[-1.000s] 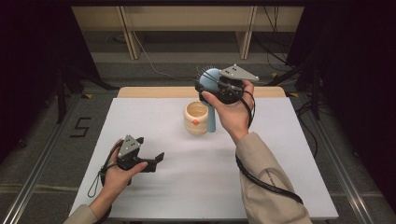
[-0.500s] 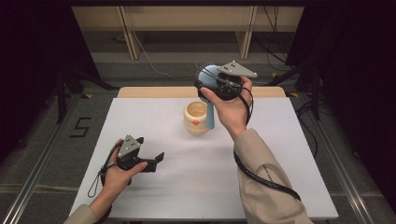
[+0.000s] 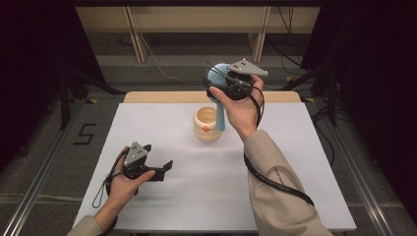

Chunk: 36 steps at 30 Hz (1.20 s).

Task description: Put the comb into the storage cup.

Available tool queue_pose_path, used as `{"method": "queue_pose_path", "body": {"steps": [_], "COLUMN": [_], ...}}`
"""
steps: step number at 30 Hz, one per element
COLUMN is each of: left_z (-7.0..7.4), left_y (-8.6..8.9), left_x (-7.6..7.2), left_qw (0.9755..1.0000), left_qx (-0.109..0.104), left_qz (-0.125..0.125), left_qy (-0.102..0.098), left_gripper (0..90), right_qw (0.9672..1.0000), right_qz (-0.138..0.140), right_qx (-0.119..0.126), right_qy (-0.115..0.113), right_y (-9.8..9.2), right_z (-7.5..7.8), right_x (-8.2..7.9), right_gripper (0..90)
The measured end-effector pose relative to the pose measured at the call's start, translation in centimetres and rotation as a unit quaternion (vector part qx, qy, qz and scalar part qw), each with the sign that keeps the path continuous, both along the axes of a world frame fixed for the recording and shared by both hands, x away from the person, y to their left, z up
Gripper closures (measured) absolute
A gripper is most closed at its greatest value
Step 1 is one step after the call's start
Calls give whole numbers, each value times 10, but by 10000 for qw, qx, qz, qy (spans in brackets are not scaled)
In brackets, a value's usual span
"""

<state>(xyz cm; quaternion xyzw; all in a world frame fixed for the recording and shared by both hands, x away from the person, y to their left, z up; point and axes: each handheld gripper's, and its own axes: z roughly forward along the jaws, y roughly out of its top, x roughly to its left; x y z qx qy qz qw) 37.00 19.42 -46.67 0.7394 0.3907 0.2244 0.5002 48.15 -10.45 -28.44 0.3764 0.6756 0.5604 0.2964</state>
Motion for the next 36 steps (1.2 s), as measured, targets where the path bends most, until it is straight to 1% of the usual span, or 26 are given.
{"method": "queue_pose_path", "body": {"steps": [2, 8, 17, 36], "left_z": [0, 0, 0, -1], "left_y": [0, 0, 0, 1], "left_x": [0, 0, 0, 1], "left_qw": [10000, 10000, 10000, 10000], "left_qx": [1, -6, 13, -13], "left_qz": [-1, -4, -2, 12], "left_qy": [1, 0, -29, 10], "left_gripper": [0, 0, 0, 0], "right_qw": [10000, 10000, 10000, 9999], "right_qz": [-21, -38, -38, -139], "right_qx": [-46, -16, -29, -43], "right_qy": [-21, -39, -11, 26], "right_y": [1, 2, 5, 8], "right_z": [1, 4, 3, 3], "right_x": [1, 4, 10, 23], "right_gripper": [211, 211, 211, 211]}}
